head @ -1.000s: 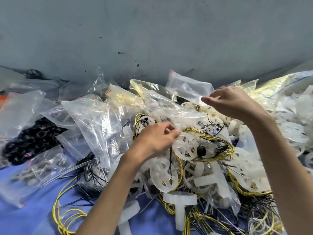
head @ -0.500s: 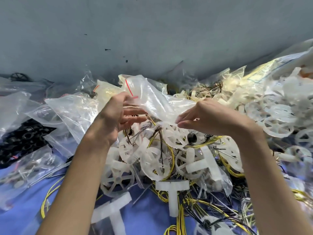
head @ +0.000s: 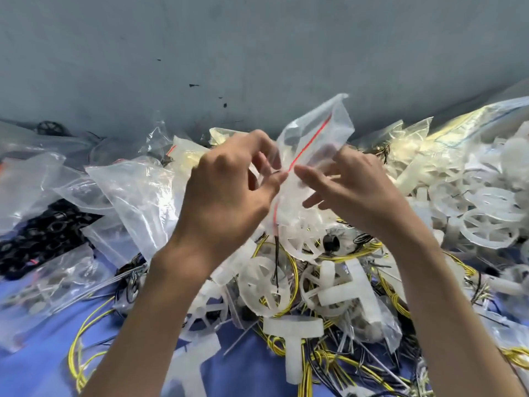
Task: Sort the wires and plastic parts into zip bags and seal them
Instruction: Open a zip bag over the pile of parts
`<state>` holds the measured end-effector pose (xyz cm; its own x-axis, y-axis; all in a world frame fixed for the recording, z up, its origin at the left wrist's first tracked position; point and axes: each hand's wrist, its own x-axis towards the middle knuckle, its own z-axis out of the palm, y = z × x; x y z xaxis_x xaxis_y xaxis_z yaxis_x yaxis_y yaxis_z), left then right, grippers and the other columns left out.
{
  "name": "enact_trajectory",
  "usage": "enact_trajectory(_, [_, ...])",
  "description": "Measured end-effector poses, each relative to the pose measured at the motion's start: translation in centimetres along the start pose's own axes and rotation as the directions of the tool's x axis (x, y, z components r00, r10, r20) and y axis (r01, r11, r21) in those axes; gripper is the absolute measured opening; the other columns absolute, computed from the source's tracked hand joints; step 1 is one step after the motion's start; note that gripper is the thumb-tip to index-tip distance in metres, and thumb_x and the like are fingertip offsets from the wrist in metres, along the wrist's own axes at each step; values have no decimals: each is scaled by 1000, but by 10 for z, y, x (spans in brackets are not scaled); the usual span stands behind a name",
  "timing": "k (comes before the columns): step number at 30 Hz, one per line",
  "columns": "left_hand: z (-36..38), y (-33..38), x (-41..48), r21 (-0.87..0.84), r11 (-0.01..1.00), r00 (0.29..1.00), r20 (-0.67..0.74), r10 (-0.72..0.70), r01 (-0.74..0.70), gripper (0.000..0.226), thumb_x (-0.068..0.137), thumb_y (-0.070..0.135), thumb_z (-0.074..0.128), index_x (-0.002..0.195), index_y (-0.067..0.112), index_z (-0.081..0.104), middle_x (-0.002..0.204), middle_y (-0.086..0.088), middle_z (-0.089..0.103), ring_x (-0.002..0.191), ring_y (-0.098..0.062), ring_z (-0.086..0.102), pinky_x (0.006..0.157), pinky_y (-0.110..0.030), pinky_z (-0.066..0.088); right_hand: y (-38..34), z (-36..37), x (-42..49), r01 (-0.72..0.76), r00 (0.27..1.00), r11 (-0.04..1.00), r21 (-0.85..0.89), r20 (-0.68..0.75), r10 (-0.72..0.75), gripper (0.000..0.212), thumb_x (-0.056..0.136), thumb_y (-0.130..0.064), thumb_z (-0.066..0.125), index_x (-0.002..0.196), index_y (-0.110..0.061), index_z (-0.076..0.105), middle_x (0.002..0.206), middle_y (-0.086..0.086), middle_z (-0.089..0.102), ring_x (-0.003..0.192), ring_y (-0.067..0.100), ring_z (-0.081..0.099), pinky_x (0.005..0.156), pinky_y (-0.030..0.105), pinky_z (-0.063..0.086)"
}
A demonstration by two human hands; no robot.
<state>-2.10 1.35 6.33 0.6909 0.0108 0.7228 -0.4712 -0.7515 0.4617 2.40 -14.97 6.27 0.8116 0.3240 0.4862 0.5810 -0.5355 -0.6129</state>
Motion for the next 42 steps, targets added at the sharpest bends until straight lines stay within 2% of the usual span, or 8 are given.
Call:
enact_trajectory(3, [-4, 4, 4, -41, 999, 991, -133, -6, 1, 14, 90, 22, 63, 89, 26, 49, 79, 15, 56, 62, -8, 57, 56, -11, 40, 8, 1, 5, 91, 989, 994, 55, -121, -84, 21, 95, -21, 53, 92, -4, 64, 86, 1, 71, 72, 10, 69, 65, 37, 57])
enact_trajectory(6, [-20, 5, 7, -235, 972, 947, -315, -58, -19, 28, 94, 15, 54, 96, 36, 36, 92, 21, 54, 66, -10, 63, 59, -32, 56, 16, -5, 5, 219, 974, 966, 137, -92, -207, 17, 94, -11, 51, 105, -17, 62, 92, -24, 63, 82, -10, 61, 68, 3, 45])
enact_trajectory(10, [-36, 6, 7, -232, 958, 901, -430, 52, -167, 36, 86, 0, 47, 96, 32, 34, 104, 7, 63, 62, -19, 63, 56, -44, 53, 22, -5, 4, 71, 981, 985, 158, 169, -98, 24, 90, -46, 50, 104, -29, 61, 93, -37, 61, 92, -14, 59, 72, 3, 46])
enact_trajectory(15, [-36, 0, 3, 129, 945, 912, -252, 324, -300, 31, 70, -17, 50, 70, 9, 67, 111, 4, 66, 74, -15, 64, 64, -34, 51, 24, 13, 1, 64, 916, 982, -176, 402, 12, 42, 78, -65, 46, 102, -37, 65, 121, -9, 64, 85, -10, 59, 71, 8, 46])
enact_trajectory(21, [-25, 0, -1, 170, 952, 962, -56, 266, -253, 28, 76, 0, 53, 69, 17, 74, 98, 11, 72, 80, -18, 70, 68, -37, 55, 35, 15, 2, 67, 811, 929, -363, 562, 161, 110, 55, -71, 70, 145, -26, 28, 148, -10, 36, 130, 12, 37, 107, 29, 33])
enact_trajectory(27, [-20, -8, 0, 323, 943, 995, 81, 62, -86, 41, 73, 13, 67, 111, 28, 65, 111, 14, 64, 74, -23, 62, 72, -34, 51, 47, 20, 1, 74, 783, 865, -497, 566, 258, 110, 57, -51, 83, 147, -32, 22, 146, -11, 35, 130, 14, 37, 104, 39, 38])
enact_trajectory(32, [-4, -18, -9, 354, 932, 945, 324, -46, -76, 65, 77, 15, 60, 136, 32, 39, 128, 20, 45, 79, -5, 46, 73, -21, 36, 53, 22, 0, 71, 836, 863, -500, 501, 222, 86, 71, -44, 77, 142, -35, 29, 137, -5, 44, 120, 16, 45, 96, 36, 44])
enact_trajectory(42, [-5, -23, -7, 427, 903, 939, 292, -180, 40, 74, 76, 26, 60, 141, 30, 25, 137, 17, 32, 78, -22, 59, 72, -35, 44, 51, 23, 0, 71, 818, 873, -483, 528, 226, 92, 70, -50, 75, 145, -37, 23, 141, -5, 41, 124, 16, 42, 95, 29, 41])
